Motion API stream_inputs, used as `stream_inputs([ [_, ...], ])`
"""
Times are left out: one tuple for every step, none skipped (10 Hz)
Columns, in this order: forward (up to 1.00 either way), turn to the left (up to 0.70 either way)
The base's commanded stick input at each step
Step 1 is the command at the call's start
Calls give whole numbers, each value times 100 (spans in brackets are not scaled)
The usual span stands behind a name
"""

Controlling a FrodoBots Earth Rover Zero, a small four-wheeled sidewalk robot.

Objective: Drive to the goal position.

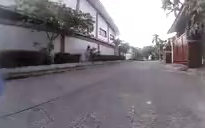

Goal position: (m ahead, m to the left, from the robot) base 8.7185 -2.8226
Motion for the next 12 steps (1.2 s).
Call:
stream_inputs([
  [100, 6],
  [100, 6],
  [100, 3],
  [100, 1],
  [100, 8],
  [100, 9],
  [100, 9],
  [100, 10],
  [100, 0],
  [100, 0],
  [100, 0],
  [100, 4],
])
